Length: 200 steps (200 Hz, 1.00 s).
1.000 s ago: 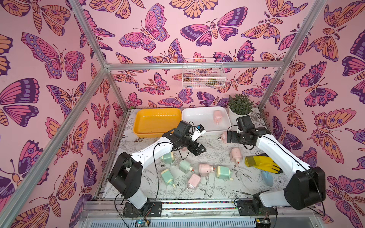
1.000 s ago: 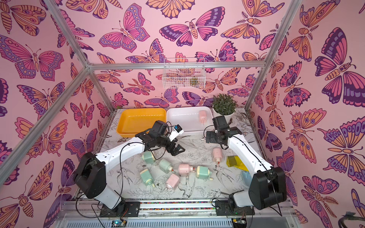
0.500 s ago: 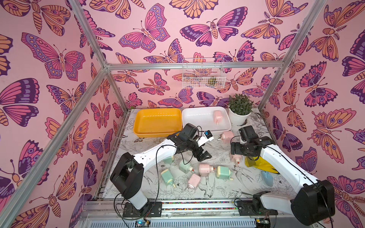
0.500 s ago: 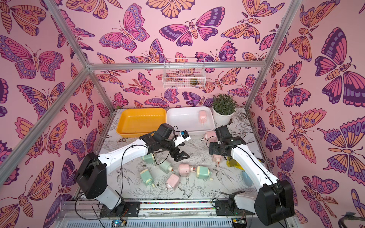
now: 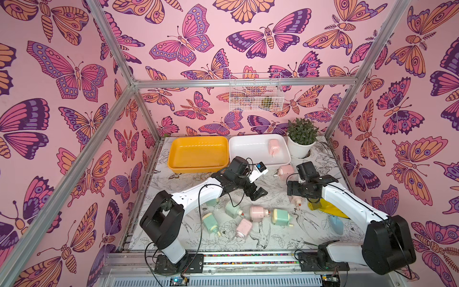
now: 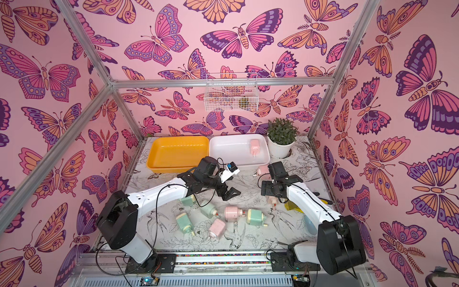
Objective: Place the pencil sharpeners by color into the storage box
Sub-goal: Pick up the pencil sharpener from the center of the board.
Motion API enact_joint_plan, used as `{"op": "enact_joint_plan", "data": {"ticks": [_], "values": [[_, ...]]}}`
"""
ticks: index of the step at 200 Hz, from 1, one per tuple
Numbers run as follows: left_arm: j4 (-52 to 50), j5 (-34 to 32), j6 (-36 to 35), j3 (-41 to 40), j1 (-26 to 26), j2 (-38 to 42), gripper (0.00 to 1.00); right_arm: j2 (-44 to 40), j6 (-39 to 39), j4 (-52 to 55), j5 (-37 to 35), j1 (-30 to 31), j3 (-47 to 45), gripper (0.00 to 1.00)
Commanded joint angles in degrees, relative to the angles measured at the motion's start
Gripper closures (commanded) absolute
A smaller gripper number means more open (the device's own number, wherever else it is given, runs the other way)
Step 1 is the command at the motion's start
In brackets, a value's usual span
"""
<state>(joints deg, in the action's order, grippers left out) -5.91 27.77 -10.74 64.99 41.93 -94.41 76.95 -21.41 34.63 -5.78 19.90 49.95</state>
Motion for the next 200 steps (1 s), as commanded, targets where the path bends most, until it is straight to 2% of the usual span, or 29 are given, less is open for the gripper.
{"op": "enact_joint_plan", "data": {"ticks": [1, 95, 152, 200], "values": [[2.7, -0.4, 1.2, -0.9, 0.3, 1.6, 0.0, 1.2, 0.6, -2.6, -0.7, 0.2, -0.5, 0.08], [2.6, -2.3, 1.4, -0.7, 0.4, 2.6, 0.0, 4.9, 0.0, -0.3, -0.6, 0.3, -1.1, 0.1], [2.0, -3.0, -0.3, -0.6, 1.5, 2.2, 0.0, 6.1, -1.1, 0.6, -1.1, 0.2, -0.6, 0.3], [1.5, -3.9, -0.7, 0.5, 1.6, 2.0, 0.0, 4.1, -2.8, 1.6, -1.9, 0.2, -2.0, 0.3]]}}
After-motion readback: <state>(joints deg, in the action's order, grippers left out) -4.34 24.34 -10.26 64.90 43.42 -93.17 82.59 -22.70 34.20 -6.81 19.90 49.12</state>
